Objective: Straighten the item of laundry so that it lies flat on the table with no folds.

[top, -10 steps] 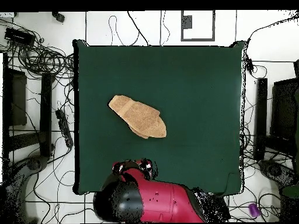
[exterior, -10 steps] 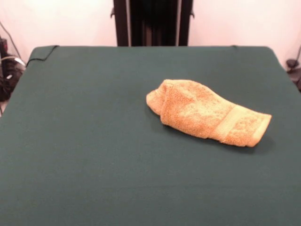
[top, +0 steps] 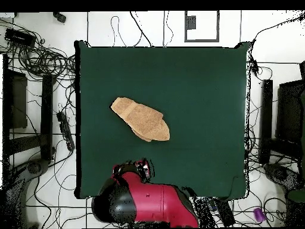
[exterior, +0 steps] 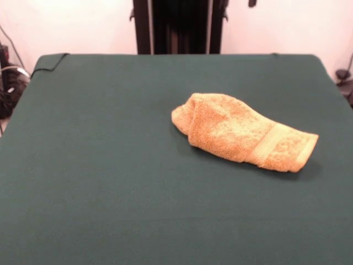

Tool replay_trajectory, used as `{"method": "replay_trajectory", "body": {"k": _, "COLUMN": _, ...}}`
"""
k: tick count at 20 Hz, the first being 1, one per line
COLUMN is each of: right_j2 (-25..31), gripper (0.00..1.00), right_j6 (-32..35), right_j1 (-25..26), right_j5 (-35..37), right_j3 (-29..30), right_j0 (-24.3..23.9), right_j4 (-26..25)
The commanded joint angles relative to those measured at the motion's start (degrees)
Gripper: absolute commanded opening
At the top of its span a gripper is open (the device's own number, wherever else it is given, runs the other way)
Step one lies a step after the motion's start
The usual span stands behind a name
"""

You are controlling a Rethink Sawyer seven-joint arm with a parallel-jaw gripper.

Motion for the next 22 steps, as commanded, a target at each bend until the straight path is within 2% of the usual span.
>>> {"method": "replay_trajectory", "body": {"k": 1, "right_j2": -0.26, "gripper": 1.00, "right_j6": 15.19, "right_j1": 12.83, "right_j5": -10.81, "right_j3": 1.87, "right_j0": 1.84, "right_j4": 1.38}}
{"method": "replay_trajectory", "body": {"k": 5, "right_j2": 1.17, "gripper": 1.00, "right_j6": 14.53, "right_j1": 13.31, "right_j5": -12.86, "right_j3": 2.85, "right_j0": 0.43, "right_j4": 2.64}}
{"method": "replay_trajectory", "body": {"k": 10, "right_j2": 3.48, "gripper": 1.00, "right_j6": 14.22, "right_j1": 18.35, "right_j5": -18.42, "right_j3": 1.52, "right_j0": -1.55, "right_j4": 2.91}}
{"method": "replay_trajectory", "body": {"k": 18, "right_j2": 5.14, "gripper": 1.00, "right_j6": 14.71, "right_j1": 21.90, "right_j5": -19.80, "right_j3": -1.89, "right_j0": -3.08, "right_j4": 5.43}}
{"method": "replay_trajectory", "body": {"k": 22, "right_j2": 5.79, "gripper": 1.00, "right_j6": 16.42, "right_j1": 22.22, "right_j5": -21.50, "right_j3": -1.60, "right_j0": -3.57, "right_j4": 7.19}}
